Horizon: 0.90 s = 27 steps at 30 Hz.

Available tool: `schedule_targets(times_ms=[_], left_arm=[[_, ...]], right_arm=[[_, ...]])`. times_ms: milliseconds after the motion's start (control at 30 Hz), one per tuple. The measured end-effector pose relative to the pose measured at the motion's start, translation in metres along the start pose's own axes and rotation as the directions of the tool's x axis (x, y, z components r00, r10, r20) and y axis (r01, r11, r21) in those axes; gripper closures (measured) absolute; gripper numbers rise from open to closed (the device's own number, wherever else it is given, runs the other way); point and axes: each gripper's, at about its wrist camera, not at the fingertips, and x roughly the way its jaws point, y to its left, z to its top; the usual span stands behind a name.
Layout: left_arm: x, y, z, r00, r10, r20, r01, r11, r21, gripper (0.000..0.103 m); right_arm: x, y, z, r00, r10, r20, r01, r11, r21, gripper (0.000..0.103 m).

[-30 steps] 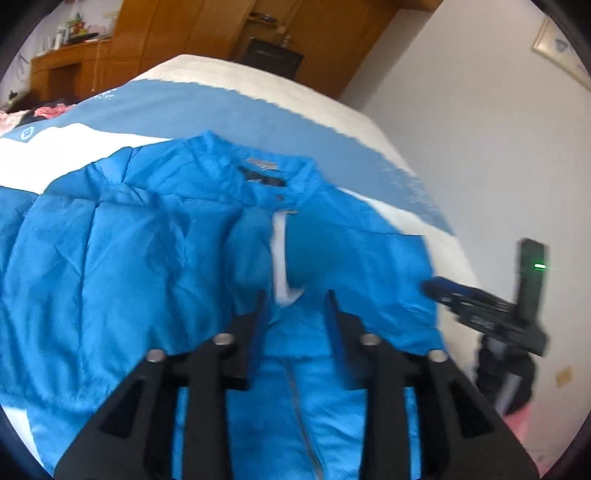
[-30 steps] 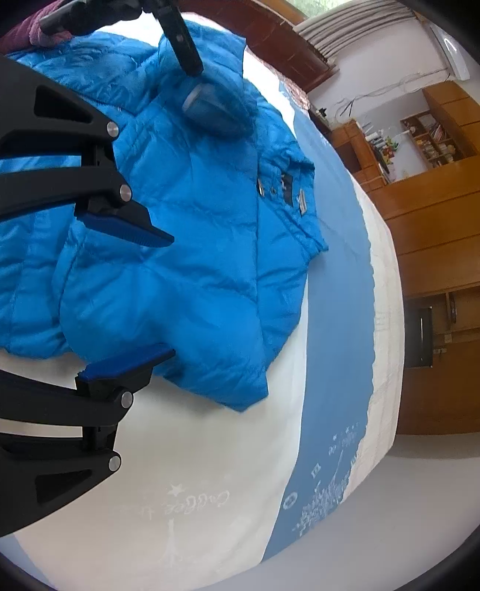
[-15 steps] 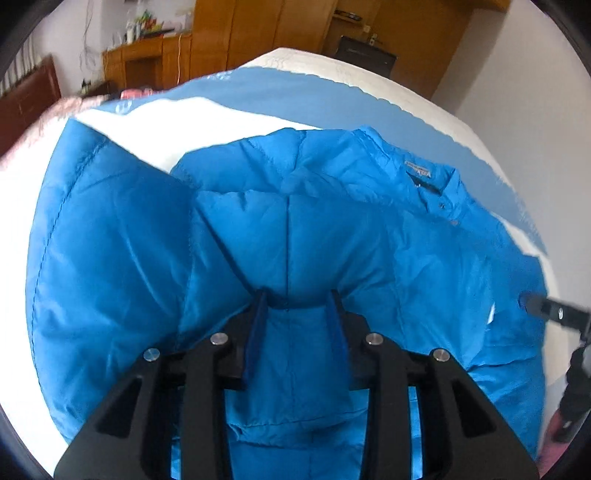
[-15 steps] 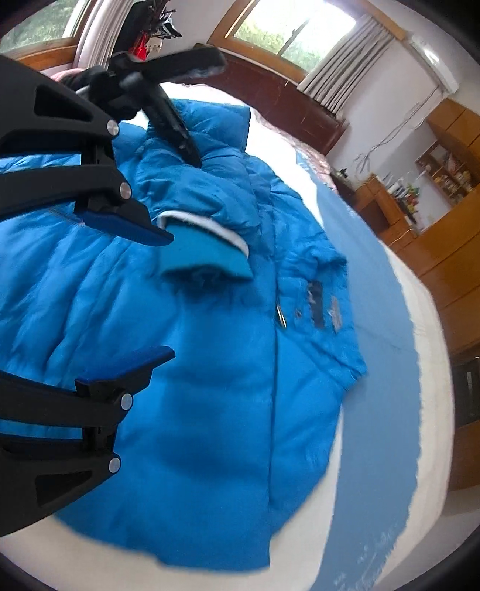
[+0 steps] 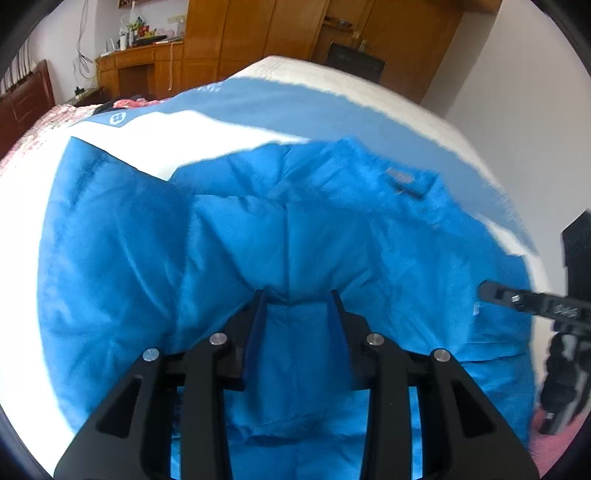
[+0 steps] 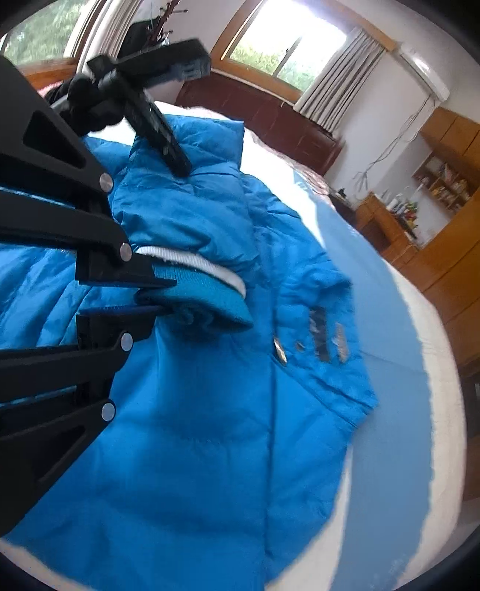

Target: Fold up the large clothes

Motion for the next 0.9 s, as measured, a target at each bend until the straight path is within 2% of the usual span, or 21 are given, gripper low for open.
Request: schedule_targets(times_ms=[133,233,300,400,433,533,567,667,767,900], left_arm=[[-0.029,-0.004,0.005,0.997,-0.014,0.079,0.013,1.0,0.018,0.069],[-0.037,-0.002,0.009,0.993,0.008,0.118,-0.011,1.0,0.029,0.069],[-0.032,0.004,0.011,0.993,0.027,0.111,-0.029,0.999,0.014,0.069],[-0.017,0.012,0.012,0.997,0.029,0.075,-0.029,1.0,-0.011,0.069],[-0.01,0.015,0.012,0.997,0.043,0.06,-0.042,0.999,-0.011,0.07],[0.005,0.02,0.011,0.997,0.073,0.027,-0.073,0.997,-0.01,0.07],[0.015,0.023,0.009,0.997,0.078,0.003,-0.078,0.997,-0.011,0.07],[0.025,0.024,0.007,0.995,0.096,-0.013,-0.095,0.995,0.006,0.07],[0.016,0.018,0.007,0.994,0.105,0.003,-0.105,0.994,0.009,0.07],[-0.008,-0.007,0.005,0.998,0.042,0.053,-0.045,0.997,0.059,0.069]], right_arm=[[-0.04,-0.016,-0.005,0.996,-0.05,0.075,0.047,0.998,0.033,0.096],[-0.071,-0.032,-0.01,0.985,-0.113,0.131,0.106,0.993,0.059,0.096],[-0.092,-0.045,-0.016,0.972,-0.163,0.168,0.151,0.985,0.081,0.096],[-0.109,-0.062,-0.022,0.963,-0.198,0.186,0.178,0.977,0.117,0.096],[-0.112,-0.067,-0.025,0.959,-0.211,0.188,0.189,0.974,0.127,0.097],[-0.117,-0.079,-0.029,0.932,-0.299,0.207,0.273,0.951,0.146,0.099],[-0.115,-0.083,-0.03,0.93,-0.308,0.2,0.281,0.948,0.152,0.099],[-0.104,-0.086,-0.029,0.949,-0.261,0.176,0.233,0.959,0.161,0.099],[-0.103,-0.073,-0.031,0.954,-0.238,0.182,0.217,0.967,0.132,0.099],[-0.099,-0.036,-0.029,0.956,-0.207,0.208,0.2,0.978,0.056,0.096]])
